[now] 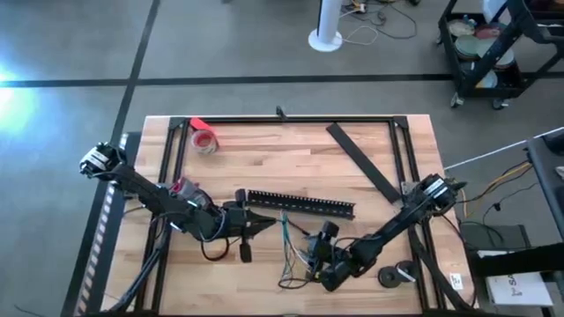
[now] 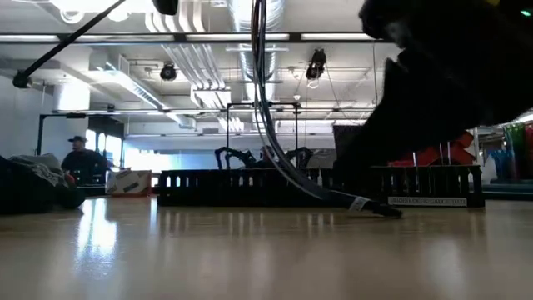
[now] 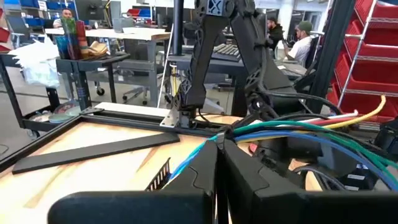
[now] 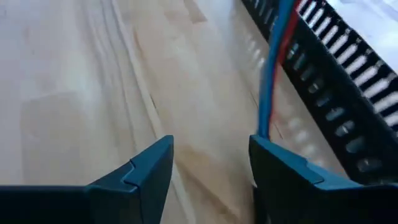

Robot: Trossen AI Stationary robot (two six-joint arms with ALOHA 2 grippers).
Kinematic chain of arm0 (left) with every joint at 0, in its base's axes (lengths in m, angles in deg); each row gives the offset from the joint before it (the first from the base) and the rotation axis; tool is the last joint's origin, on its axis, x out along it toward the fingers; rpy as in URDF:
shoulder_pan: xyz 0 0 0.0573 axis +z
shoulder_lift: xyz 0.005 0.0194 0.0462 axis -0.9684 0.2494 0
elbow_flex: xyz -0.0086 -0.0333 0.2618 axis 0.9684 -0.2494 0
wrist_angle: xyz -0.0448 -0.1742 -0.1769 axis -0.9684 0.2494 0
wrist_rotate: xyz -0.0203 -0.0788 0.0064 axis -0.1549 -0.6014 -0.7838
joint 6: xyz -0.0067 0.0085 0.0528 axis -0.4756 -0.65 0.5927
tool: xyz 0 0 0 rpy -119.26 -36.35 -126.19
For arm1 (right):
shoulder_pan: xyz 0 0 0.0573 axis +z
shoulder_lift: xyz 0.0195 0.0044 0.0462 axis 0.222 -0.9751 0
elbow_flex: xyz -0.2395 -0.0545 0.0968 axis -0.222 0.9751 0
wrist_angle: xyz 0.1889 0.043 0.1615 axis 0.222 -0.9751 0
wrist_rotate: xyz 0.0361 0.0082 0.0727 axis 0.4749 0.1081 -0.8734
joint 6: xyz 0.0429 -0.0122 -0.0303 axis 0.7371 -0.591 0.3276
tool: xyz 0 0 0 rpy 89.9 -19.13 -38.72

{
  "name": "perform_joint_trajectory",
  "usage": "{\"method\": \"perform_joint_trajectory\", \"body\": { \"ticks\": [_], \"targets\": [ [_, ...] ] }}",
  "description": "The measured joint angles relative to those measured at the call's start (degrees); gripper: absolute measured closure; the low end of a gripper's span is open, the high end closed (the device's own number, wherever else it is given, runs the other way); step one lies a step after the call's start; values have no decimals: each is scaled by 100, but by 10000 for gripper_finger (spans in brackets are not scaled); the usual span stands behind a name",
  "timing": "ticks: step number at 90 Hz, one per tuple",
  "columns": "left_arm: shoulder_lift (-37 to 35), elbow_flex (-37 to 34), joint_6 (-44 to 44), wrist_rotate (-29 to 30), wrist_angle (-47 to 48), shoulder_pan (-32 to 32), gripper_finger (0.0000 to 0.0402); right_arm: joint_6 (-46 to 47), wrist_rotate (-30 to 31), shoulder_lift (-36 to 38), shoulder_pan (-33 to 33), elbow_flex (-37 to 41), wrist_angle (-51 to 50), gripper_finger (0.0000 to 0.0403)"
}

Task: Ziptie cables
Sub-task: Put the zip-tied cables into the black cable duct

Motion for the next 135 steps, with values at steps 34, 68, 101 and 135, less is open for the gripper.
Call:
{"method": "perform_joint_trajectory", "body": {
  "ticks": [34, 68, 101, 135],
  "targets": [
    [20, 0, 0, 0, -45, 0, 399, 515, -371, 0, -176, 611, 237, 256],
    [20, 0, 0, -1, -68, 0, 399, 118, -369, -407, -204, 657, 678, 383],
    [-60, -159, -240, 491, 52, 9, 399, -322, -653, 1274, -134, 316, -2337, 396],
    [-360, -931, -984, 351, 169, 570, 399, -413, -1271, 3346, -146, 487, -4638, 395]
  ]
}}
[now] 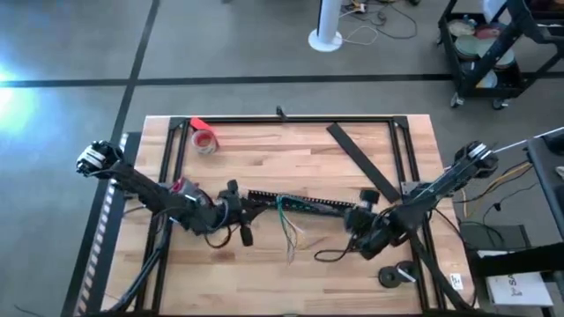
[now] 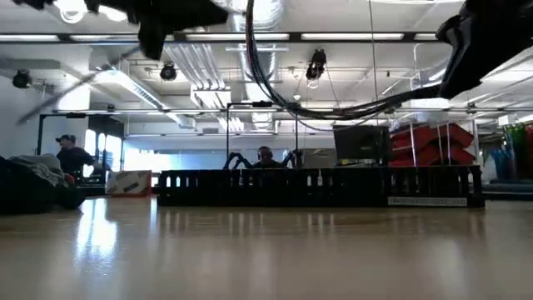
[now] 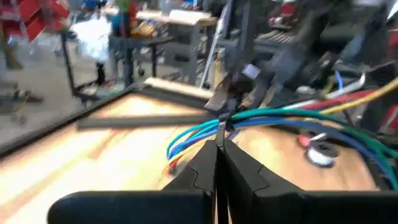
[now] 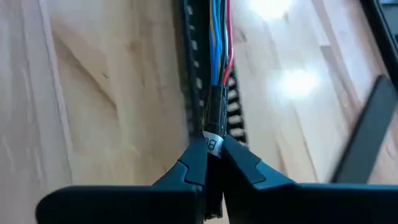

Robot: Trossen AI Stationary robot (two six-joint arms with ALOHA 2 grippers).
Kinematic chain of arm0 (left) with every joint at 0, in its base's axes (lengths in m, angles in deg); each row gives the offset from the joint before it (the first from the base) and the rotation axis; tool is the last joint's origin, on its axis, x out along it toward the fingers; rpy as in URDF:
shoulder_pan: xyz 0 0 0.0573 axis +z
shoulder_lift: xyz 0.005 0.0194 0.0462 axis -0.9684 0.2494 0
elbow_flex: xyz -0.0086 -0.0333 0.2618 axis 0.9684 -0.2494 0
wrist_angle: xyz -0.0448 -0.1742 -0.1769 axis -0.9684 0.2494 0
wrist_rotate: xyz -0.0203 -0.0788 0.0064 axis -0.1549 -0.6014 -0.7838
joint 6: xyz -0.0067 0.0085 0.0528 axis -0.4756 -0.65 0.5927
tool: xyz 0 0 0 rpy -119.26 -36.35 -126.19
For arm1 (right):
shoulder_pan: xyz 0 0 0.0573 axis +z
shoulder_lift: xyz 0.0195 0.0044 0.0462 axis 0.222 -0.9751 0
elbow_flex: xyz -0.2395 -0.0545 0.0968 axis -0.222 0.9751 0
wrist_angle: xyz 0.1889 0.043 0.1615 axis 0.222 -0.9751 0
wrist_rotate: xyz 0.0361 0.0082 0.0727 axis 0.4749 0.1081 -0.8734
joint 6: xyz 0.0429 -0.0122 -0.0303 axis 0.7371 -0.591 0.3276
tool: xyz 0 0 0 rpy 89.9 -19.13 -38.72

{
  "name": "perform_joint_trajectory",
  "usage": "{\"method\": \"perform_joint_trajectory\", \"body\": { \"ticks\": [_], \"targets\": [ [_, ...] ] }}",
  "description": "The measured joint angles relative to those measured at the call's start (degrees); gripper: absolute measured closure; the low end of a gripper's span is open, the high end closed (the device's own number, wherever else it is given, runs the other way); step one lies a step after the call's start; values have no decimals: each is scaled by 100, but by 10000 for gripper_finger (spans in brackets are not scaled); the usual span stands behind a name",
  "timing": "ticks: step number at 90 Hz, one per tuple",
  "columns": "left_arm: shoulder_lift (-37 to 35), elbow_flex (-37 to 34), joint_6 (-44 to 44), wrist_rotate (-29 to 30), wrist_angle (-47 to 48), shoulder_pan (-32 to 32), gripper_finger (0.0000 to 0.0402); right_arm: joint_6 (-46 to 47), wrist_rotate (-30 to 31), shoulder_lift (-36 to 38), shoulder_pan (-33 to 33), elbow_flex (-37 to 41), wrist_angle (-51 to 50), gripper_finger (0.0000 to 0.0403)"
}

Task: Ziptie cables
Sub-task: Put the zip-tied cables into the black cable duct

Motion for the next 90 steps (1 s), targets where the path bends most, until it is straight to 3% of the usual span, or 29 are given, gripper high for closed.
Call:
{"method": "perform_joint_trajectory", "body": {
  "ticks": [14, 39, 60, 90],
  "targets": [
    [-5, -318, -757, -1092, -20, 704, 399, 43, -118, 377, -141, 371, -2, 395],
    [19, -389, -1477, -1539, -63, 887, 399, 420, -672, 411, -181, 1146, 335, 395],
    [233, -245, -1786, -1608, -91, 777, 399, 273, -750, 448, -243, 1454, 521, 395],
    [1134, 159, -2048, -1498, -82, 876, 399, 241, -1066, 485, -268, 1992, 1259, 394]
  ]
}}
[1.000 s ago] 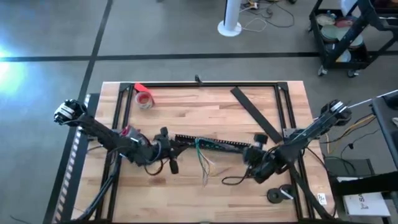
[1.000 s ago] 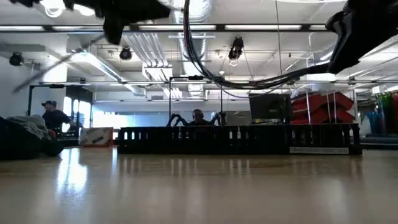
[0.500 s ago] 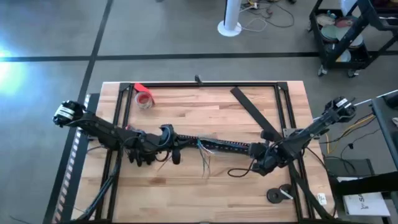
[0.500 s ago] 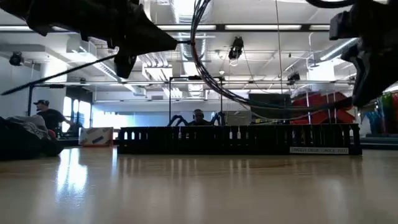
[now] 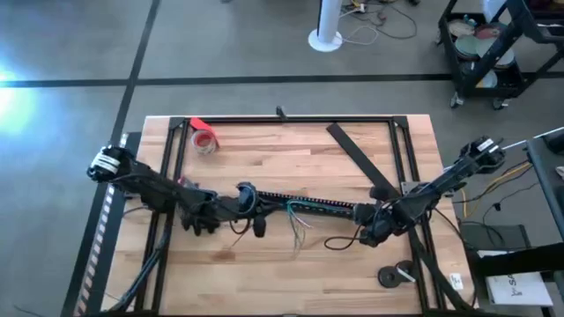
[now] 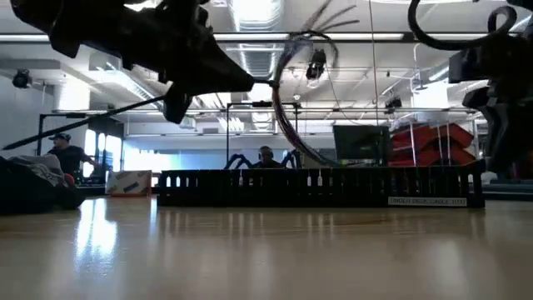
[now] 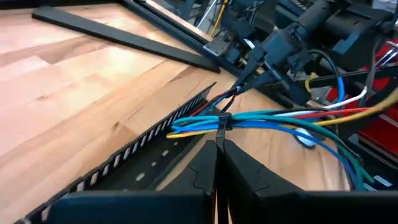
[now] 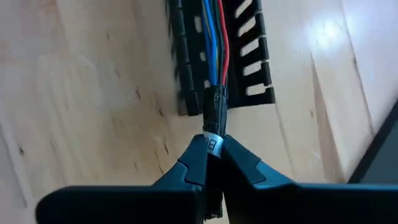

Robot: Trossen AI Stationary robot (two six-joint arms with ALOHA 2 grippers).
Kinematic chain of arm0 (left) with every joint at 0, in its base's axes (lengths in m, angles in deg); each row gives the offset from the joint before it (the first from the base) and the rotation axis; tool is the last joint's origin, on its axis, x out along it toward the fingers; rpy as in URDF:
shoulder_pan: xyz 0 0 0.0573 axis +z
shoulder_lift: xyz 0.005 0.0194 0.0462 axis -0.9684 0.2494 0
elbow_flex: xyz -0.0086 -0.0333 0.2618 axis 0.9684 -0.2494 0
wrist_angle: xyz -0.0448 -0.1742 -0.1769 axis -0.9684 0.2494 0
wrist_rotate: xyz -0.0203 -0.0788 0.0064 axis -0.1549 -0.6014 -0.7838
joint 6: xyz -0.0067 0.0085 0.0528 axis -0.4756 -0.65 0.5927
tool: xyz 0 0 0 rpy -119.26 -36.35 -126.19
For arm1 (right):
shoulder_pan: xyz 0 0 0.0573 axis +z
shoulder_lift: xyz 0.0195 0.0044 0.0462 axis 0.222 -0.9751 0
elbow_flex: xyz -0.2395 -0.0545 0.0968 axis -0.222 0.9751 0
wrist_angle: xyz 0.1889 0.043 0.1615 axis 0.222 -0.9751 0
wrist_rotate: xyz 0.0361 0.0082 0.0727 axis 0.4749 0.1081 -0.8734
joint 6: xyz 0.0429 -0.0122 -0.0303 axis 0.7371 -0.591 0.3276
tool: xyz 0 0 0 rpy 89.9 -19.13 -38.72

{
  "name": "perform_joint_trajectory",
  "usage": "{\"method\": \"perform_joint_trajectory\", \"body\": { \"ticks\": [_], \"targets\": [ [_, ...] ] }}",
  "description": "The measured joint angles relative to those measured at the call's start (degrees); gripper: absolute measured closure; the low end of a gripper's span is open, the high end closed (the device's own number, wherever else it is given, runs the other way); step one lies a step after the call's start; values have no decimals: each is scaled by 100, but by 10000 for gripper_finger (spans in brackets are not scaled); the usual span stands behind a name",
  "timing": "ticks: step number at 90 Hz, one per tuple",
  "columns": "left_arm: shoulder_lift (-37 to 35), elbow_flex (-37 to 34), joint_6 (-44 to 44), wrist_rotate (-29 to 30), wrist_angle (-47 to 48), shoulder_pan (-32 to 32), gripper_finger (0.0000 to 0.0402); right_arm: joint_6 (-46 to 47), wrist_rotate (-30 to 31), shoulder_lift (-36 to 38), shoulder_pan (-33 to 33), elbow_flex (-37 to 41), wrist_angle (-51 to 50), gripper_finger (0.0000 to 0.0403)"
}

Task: Ziptie cables
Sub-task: Put the zip-tied cables into the black cable duct

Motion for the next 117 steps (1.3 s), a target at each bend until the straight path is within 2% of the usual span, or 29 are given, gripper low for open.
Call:
{"method": "perform_joint_trajectory", "body": {
  "ticks": [16, 32, 53, 71, 77, 85, 95, 108, 117],
  "targets": [
    [328, 366, 138, 34, 41, 65, 398, -47, -13, 2, 0, 307, 583, 394],
    [416, 496, 76, 561, 107, 58, 398, 41, -73, 2, 2, 441, 809, 375],
    [421, 346, -896, 616, 150, 58, 398, 13, -110, 7, 2, 399, 799, 279],
    [538, 219, -1880, 606, 169, 43, 397, -385, -80, 85, 2, 5, 736, 198],
    [580, 219, -2109, 608, 165, 43, 397, -552, 189, 101, 2, -183, 726, 180],
    [638, 219, -2471, 610, 178, 43, 397, -778, 882, 103, 2, -401, 885, 163],
    [683, 219, -2957, 624, 169, 43, 397, -1487, 1596, 9, -74, -405, 1687, 157],
    [687, 219, -3485, 1006, 313, 32, 397, -2717, 1709, -386, -300, -290, 3410, 165],
    [687, 215, -3722, 1052, 487, 32, 397, -3474, 1710, -869, -515, -265, 4702, 173]
  ]
}}
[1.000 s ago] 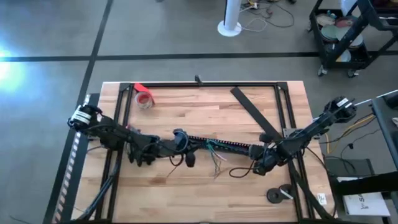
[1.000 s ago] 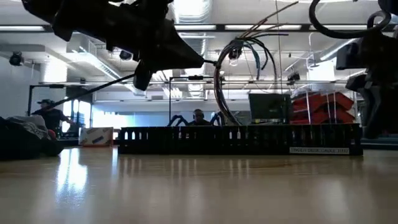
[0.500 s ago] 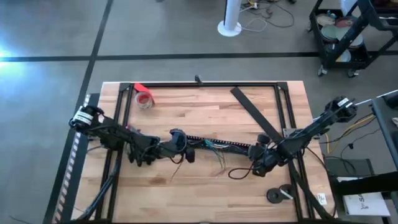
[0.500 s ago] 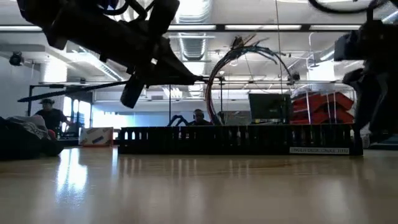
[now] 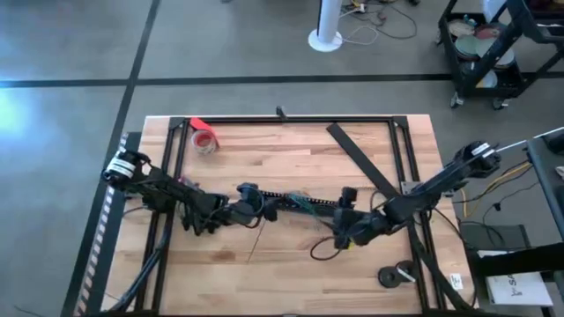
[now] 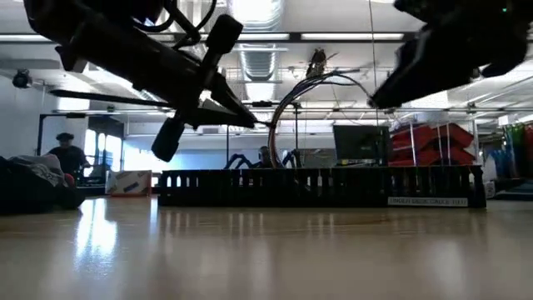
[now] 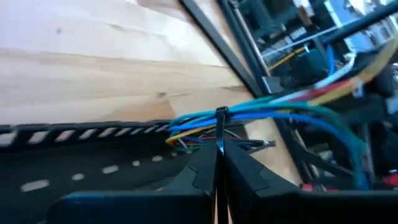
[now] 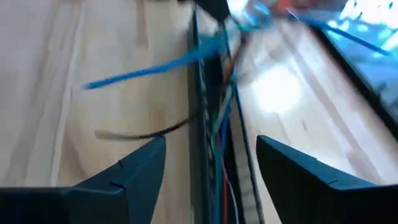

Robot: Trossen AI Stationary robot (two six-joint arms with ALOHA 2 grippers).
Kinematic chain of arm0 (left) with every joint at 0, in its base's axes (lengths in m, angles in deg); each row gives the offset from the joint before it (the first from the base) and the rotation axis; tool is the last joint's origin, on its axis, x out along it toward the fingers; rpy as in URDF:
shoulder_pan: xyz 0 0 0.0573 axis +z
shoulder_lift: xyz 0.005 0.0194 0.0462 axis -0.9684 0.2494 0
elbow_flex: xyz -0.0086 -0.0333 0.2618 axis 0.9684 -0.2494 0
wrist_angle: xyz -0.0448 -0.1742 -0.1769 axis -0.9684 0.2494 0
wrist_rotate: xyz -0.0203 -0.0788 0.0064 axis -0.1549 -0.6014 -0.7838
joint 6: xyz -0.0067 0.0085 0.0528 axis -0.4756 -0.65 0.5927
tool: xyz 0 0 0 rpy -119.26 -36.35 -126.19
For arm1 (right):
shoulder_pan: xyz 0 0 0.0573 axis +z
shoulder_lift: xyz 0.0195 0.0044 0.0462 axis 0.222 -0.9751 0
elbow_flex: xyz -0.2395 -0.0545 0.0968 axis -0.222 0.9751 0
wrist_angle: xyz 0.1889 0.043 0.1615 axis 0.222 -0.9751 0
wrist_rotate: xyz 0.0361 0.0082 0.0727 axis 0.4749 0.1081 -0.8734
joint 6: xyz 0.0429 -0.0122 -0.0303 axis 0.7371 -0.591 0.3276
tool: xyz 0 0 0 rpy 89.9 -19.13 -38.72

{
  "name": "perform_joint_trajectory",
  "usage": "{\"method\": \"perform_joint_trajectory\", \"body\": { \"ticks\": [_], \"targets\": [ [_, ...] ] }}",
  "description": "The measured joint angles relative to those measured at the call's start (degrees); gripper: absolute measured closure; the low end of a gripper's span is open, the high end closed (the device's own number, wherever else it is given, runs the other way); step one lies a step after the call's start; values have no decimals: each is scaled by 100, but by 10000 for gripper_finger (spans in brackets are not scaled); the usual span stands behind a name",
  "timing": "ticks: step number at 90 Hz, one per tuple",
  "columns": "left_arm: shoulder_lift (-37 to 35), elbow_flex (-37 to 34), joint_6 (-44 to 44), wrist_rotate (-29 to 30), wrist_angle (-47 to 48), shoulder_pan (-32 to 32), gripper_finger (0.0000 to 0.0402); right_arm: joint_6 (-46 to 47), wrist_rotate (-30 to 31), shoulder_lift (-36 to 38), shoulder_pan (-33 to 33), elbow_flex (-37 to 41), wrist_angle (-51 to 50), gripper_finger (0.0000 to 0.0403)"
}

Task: Ziptie cables
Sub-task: Put the zip-tied cables into the black cable duct

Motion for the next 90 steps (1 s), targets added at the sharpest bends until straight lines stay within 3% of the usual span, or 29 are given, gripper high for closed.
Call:
{"method": "perform_joint_trajectory", "body": {
  "ticks": [17, 43, 67, 90],
  "targets": [
    [0, 0, 46, -1, 120, -61, 397, -827, 200, -930, -516, -8, 1994, 191],
    [0, -2, 43, -45, 1192, -146, 381, -955, -690, -1437, -1176, -584, 2261, 233],
    [-89, -2, 847, -386, 1610, -179, 291, -927, -952, -1830, -1479, -865, 2229, 262],
    [-658, 0, 1121, -793, 2498, -184, 197, -812, -973, -2044, -1509, -983, 2201, 250]
  ]
}}
